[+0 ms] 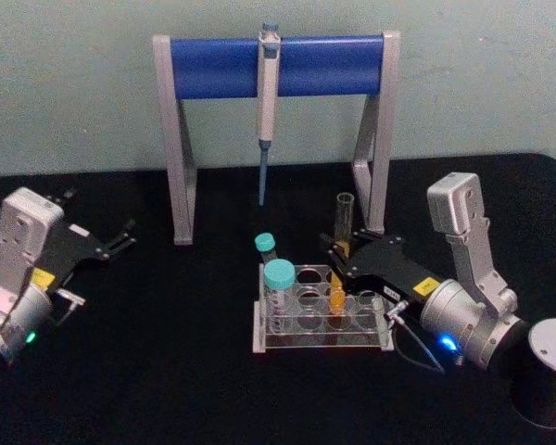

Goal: Pick up the test tube from the test tube rack, shake it, then place it back into the test tube rack.

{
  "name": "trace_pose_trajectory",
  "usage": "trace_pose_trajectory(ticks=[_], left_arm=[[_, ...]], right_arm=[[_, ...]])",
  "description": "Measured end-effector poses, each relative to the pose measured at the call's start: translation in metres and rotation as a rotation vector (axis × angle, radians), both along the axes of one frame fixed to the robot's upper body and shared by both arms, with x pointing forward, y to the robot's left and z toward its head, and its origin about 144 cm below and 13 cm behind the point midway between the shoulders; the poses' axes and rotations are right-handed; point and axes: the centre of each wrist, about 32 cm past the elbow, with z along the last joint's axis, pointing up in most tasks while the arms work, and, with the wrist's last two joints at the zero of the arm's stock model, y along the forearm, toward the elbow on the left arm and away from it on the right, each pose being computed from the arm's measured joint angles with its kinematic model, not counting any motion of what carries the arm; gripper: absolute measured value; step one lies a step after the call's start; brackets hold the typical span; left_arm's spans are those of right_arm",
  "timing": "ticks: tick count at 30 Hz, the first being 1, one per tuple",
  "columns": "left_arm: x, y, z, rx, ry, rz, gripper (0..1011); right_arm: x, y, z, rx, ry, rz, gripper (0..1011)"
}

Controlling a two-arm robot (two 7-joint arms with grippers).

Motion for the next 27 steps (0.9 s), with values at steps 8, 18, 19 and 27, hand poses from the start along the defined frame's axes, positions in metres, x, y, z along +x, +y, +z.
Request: trace_pose_trajectory(ticks=[8,18,19,27], left_arm=[[0.0,0.0,0.0,0.0,0.0,0.0,1001],[0.0,0.0,0.0,0.0,0.0,0.0,1001],[0.0,0.0,0.0,0.0,0.0,0.0,1001],[0.0,0.0,0.0,0.0,0.0,0.0,1001]], right_arm=[[0.0003,0.0009,-0.0007,-0.005,0.004,0.003,229],[0.0008,0.0014,-0.0004,-0.013,0.002,0.002,229],[0.0008,0.0013,-0.0004,-0.012,0.002,0.002,229],[0.0007,0.0011,-0.0006,-0.013,0.002,0.002,248]])
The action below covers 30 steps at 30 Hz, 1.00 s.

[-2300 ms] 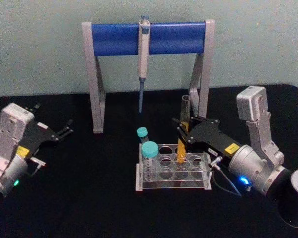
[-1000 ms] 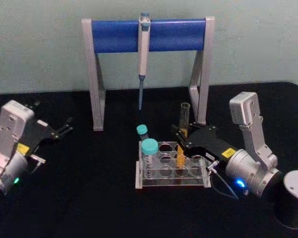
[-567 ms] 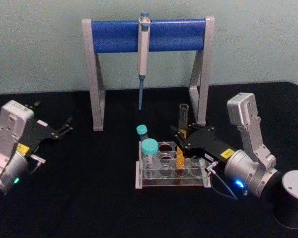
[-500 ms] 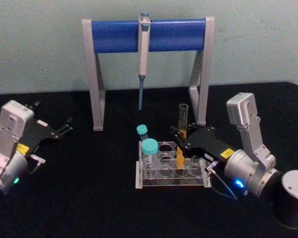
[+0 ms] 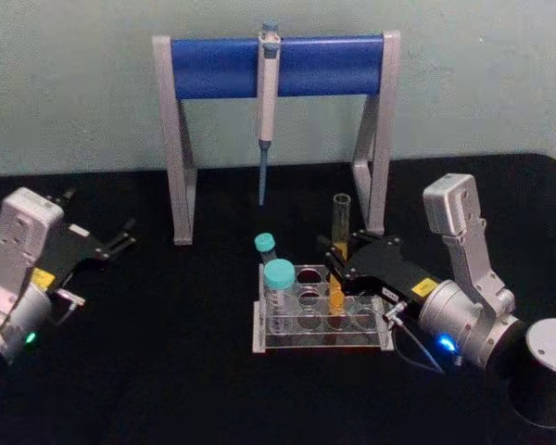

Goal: Pick up the test tube from the test tube rack, shake it, then place it back into the test tube rack.

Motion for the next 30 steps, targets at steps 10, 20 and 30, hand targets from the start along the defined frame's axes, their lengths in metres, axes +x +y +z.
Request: trace_pose_trajectory(ticks=[10,20,30], left_arm=[[0.0,0.0,0.0,0.0,0.0,0.0,1001],[0.0,0.0,0.0,0.0,0.0,0.0,1002],[0.0,0.0,0.0,0.0,0.0,0.0,1001]], right_arm=[[0.0,-0.0002,0.0,0.001,0.0,-0.001,581],[-0.0001,-0.0001,0.0002,0.002,0.0,0.0,862],[-0.0001,-0.0001,0.0002,0.003,0.0,0.0,1000]])
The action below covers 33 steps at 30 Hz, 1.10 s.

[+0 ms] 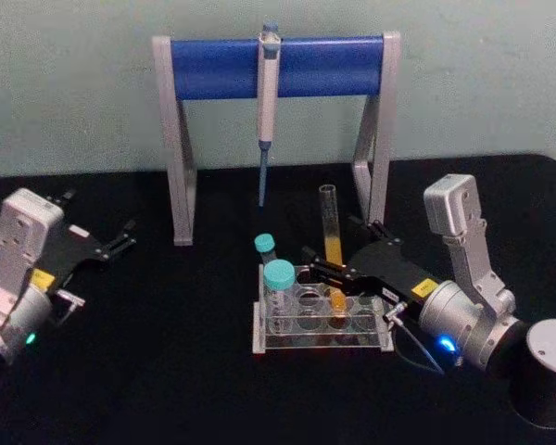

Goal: Pick up the test tube from the test tube rack, shake it, then place it back into the test tube rack.

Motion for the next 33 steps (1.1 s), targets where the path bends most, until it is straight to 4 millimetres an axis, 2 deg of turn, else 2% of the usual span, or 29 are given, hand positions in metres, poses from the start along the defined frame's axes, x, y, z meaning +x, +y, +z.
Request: trace_pose_trajectory(ticks=[10,18,26,33], left_arm=[[0.0,0.0,0.0,0.0,0.0,0.0,1001],[0.0,0.0,0.0,0.0,0.0,0.0,1001],[0.0,0.0,0.0,0.0,0.0,0.0,1001],[0.0,0.0,0.0,0.0,0.0,0.0,1001]], right_arm=[[-0.012,-0.015,0.005,0.014,-0.042,-0.003,1000],[-0.03,-0.034,0.006,0.033,-0.098,-0.113,1000],[-0.044,-0.045,-0.008,0.002,-0.114,-0.276,1000],[-0.047,-0.045,-0.026,-0.021,-0.07,-0.354,1000]])
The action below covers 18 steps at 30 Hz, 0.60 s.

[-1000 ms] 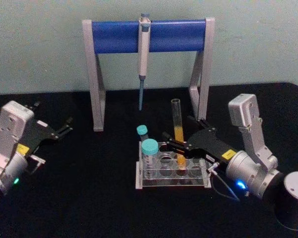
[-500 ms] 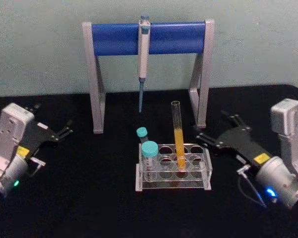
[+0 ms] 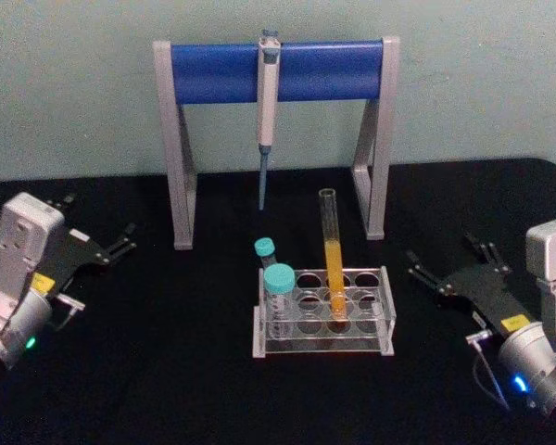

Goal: Pick up the test tube from the test tube rack, shake it, then place it back into the test tube rack.

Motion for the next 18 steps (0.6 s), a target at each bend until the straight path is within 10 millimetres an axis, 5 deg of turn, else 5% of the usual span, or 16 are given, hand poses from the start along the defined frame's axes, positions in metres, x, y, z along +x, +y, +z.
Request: trace_pose_trajectory(ticks=[18], left_arm=[[0.0,0.0,0.0,0.0,0.0,0.0,1001]], right_arm=[[0.003,0.005,-0.02,-0.032,0.092,-0.048,1000]])
